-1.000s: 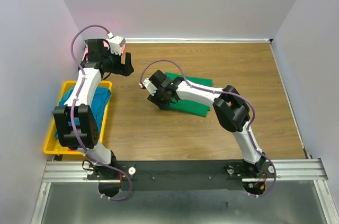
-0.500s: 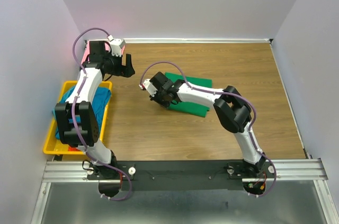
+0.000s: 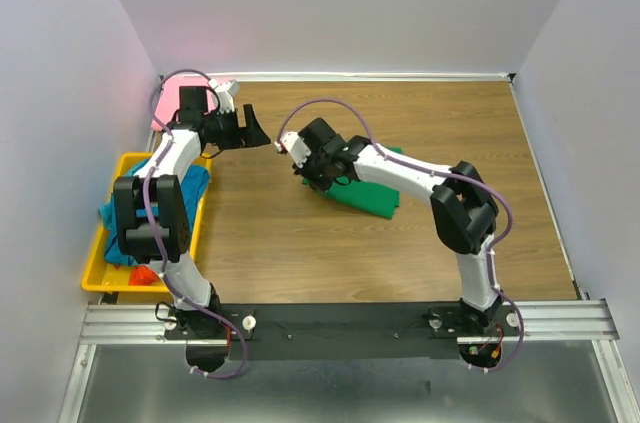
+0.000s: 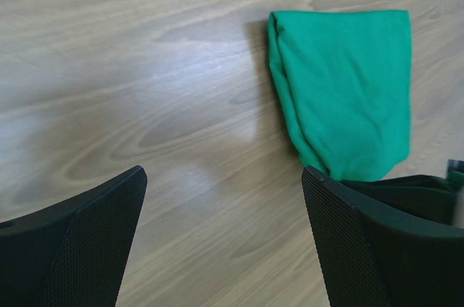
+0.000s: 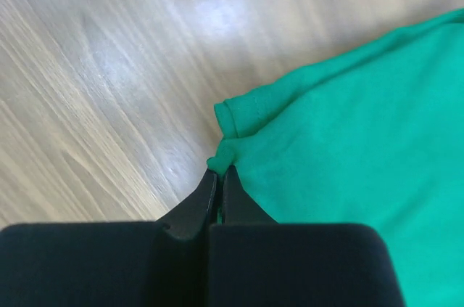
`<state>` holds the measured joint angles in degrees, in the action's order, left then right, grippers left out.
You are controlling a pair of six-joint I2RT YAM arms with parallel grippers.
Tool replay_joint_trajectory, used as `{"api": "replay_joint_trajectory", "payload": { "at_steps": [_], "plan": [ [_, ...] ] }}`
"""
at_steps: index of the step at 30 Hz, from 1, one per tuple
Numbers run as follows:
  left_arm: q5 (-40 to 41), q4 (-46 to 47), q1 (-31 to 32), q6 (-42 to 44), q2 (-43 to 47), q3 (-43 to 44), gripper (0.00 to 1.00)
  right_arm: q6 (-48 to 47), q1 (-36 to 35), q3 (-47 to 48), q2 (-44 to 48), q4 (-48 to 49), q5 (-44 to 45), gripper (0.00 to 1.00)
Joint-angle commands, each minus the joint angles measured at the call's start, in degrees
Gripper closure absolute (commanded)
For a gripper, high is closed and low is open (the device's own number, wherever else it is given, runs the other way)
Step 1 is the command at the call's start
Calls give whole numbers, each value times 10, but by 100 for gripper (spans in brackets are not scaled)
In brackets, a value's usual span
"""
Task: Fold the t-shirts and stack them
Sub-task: Neatly place the folded tshirt to the corner
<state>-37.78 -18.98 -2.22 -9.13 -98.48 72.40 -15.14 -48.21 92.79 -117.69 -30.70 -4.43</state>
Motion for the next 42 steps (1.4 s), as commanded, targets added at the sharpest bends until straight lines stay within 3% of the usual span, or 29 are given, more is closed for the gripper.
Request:
{"api": "replay_joint_trajectory", "payload": {
  "at_steps": [1, 8, 14, 30, 33, 39, 42],
  "plan": [
    [-72, 64, 5, -109, -25, -14, 5, -5, 17, -10, 39, -4, -28, 99],
    [-54, 125, 20, -236, -64, -22, 4, 1, 24, -22, 56, 6, -33, 99],
    [-37, 222, 77, -338, -84, -52, 4, 17, 25, -16, 58, 14, -24, 100],
    [71, 403, 173, -535, -142, -126, 4, 25, 25, 56, -6, 21, 4, 99],
    [84, 413, 179, -543, -160, -112, 10, 28, 25, 64, -12, 22, 2, 99],
    [110, 425, 199, -557, -189, -82, 37, 32, 25, 87, -33, 23, 1, 99],
    [114, 425, 202, -558, -199, -75, 37, 34, 25, 91, -35, 23, -1, 99]
  ]
}}
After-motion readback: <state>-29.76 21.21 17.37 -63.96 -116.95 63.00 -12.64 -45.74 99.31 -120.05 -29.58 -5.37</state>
